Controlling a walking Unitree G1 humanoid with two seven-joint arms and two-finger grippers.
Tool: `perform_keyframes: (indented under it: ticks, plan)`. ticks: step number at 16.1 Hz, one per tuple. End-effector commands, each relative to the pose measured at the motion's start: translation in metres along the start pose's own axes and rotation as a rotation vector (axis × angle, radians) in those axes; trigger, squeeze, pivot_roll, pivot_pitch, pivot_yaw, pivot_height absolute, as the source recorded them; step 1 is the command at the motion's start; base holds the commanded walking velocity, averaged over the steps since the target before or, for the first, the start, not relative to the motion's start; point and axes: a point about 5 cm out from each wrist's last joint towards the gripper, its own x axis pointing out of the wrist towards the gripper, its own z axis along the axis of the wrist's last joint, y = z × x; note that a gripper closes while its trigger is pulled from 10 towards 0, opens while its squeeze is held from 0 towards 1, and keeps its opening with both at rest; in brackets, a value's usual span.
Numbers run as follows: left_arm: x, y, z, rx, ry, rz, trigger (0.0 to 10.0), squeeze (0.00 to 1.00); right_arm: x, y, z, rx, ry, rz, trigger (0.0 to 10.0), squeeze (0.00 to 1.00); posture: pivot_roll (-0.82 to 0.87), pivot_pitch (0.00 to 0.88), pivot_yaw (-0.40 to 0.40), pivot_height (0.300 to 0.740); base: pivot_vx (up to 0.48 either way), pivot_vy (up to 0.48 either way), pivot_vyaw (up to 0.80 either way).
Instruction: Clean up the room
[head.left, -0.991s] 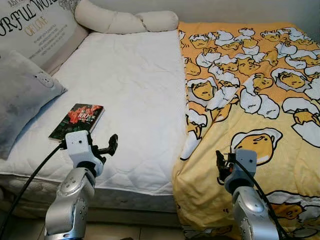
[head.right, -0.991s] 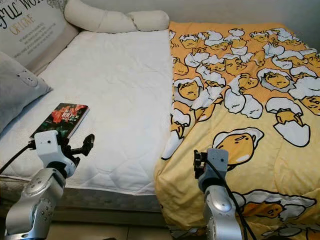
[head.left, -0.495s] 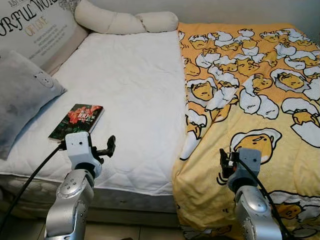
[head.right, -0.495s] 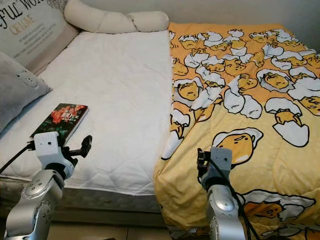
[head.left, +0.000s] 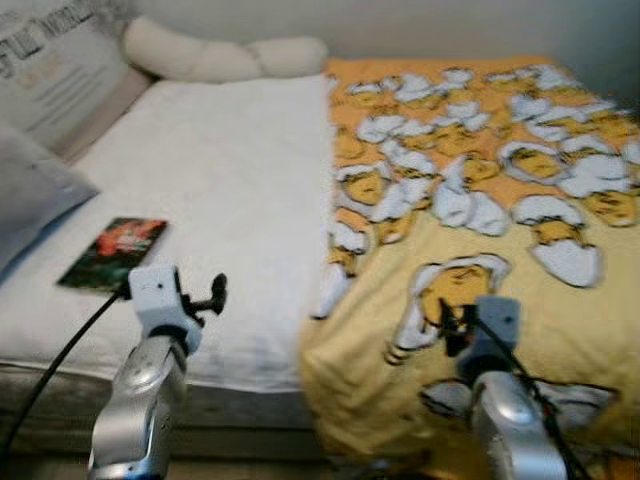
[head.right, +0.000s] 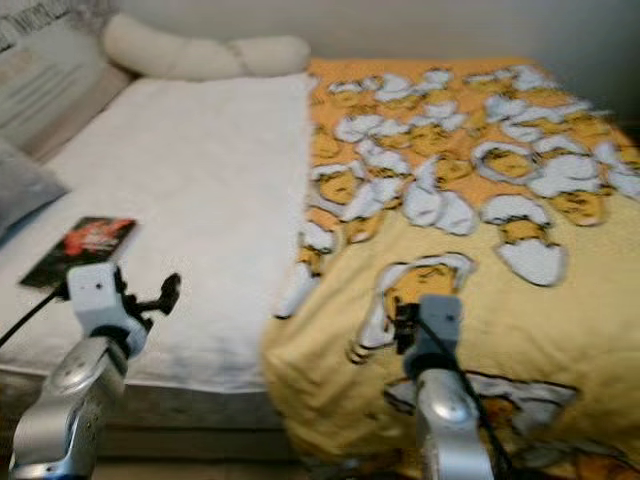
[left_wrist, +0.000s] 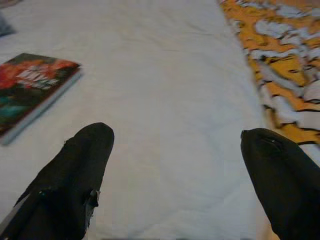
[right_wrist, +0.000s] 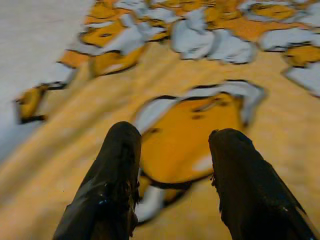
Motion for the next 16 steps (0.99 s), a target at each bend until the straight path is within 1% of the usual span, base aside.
perform_keyframes:
  ticks: [1,4,5,9,11,13,14,15,16]
  plan:
    - [0.0001,0.0055,-0.0017,0.006,0.019,0.016,10.0,0.0,0.0004,0.0081,0.0052,0.016,-0.02,0.02,10.0,0.0,-0.03,0.0,0.063,0.74,0.0,-0.48,0.0]
    - [0.0028,0.0053,-0.0002,0.007,0.02,0.015,10.0,0.0,0.0019,0.0086,0.0061,0.017,-0.019,0.017,10.0,0.0,-0.03,0.0,0.065,0.74,0.0,-0.48,0.0]
    - [0.0039,0.0051,0.0007,0.007,0.019,0.014,10.0,0.0,0.0027,0.0085,0.0077,-0.006,-0.025,0.015,10.0,0.0,-0.03,0.0,0.064,0.74,0.0,-0.48,0.0]
    - [0.0064,0.0046,0.002,0.007,0.023,0.015,10.0,0.0,0.0042,0.0101,0.0094,-0.035,-0.031,0.019,10.0,0.0,-0.03,0.0,0.06,0.74,0.0,-0.48,0.0]
    - [0.0077,0.0043,0.0026,0.005,0.024,0.015,10.0,0.0,0.0045,0.0123,0.0096,-0.054,-0.027,0.04,10.0,0.0,-0.03,0.0,0.061,0.74,0.0,-0.48,0.0]
    - [0.0087,0.0034,0.003,0.006,0.025,0.013,10.0,0.0,0.004,0.0101,0.0086,-0.053,-0.018,0.029,10.0,0.0,-0.04,0.0,0.061,0.74,0.0,-0.48,0.0]
    - [0.0092,0.0027,0.0033,0.008,0.025,0.011,10.0,0.0,0.0044,0.009,0.0081,-0.029,-0.011,0.019,10.0,0.0,-0.04,0.0,0.062,0.74,0.0,-0.48,0.0]
    - [0.0094,0.002,0.0033,0.009,0.024,0.008,10.0,0.0,0.0051,0.0078,0.0087,0.0,-0.012,0.006,10.0,0.0,-0.04,0.0,0.062,0.74,0.0,-0.48,-0.52]
    - [0.0097,0.0015,0.0034,0.009,0.024,0.008,10.0,0.0,0.006,0.0069,0.0103,-0.005,-0.018,0.002,10.0,0.0,-0.04,0.0,0.059,0.74,0.0,-0.48,-0.8]
